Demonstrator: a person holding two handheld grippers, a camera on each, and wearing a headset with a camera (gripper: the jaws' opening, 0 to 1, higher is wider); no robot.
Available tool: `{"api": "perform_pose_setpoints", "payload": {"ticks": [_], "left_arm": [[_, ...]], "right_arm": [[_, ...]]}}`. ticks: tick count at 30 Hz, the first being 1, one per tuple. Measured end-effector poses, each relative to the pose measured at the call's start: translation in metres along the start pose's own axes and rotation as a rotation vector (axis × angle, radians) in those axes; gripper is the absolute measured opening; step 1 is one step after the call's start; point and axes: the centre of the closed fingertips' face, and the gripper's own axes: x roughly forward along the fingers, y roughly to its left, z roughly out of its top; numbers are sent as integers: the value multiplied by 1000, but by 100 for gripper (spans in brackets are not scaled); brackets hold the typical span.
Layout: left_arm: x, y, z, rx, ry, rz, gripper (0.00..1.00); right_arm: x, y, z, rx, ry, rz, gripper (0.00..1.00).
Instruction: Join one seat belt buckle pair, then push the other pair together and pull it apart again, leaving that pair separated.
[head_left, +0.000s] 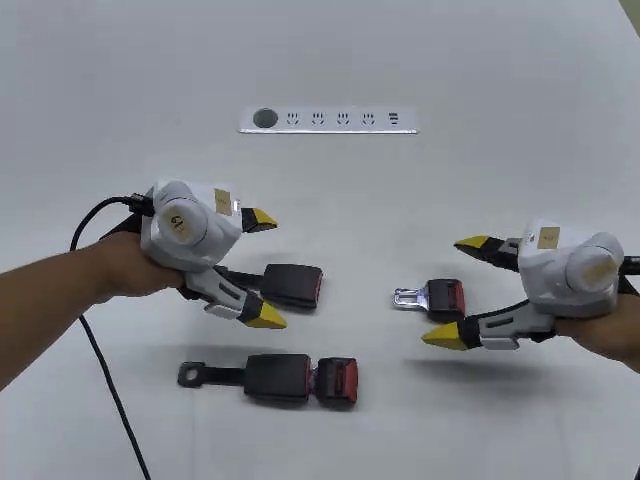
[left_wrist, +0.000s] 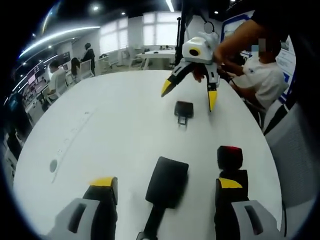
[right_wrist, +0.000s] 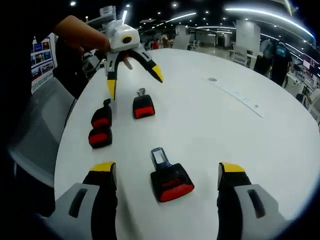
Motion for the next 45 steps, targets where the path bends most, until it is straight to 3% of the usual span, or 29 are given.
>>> {"api": "perform_pose_setpoints", "payload": {"ticks": [8,12,15,17,20,23,27,30,45], "left_arm": [[15,1,-15,42,40,-54,71],[20,-1,-19,65,44,-75,65],[21,-4,-25,124,78,-88,55],[23,-4,-33,146,98,-96,54],[22,1,-27,124,70,-89,53],[22,-1,-26,140,68,-98,45],[22,-1,-27,140,60,-96,42],[22,1,-29,147,65,-90,35],[21,-1,-31,130,100,-69,33]], "right_arm": [[9,-7,-25,-24,56,60,74],[8,-5,-30,-62,86,85,66],[6,-4,-27,-86,95,95,62],[7,-6,-26,-94,98,98,60],[8,-9,-26,-123,99,105,53],[9,-11,-26,-128,100,106,46],[10,-11,-26,-136,108,101,42],[11,-4,-24,-150,109,107,36],[15,-3,-27,-120,146,71,35]]}}
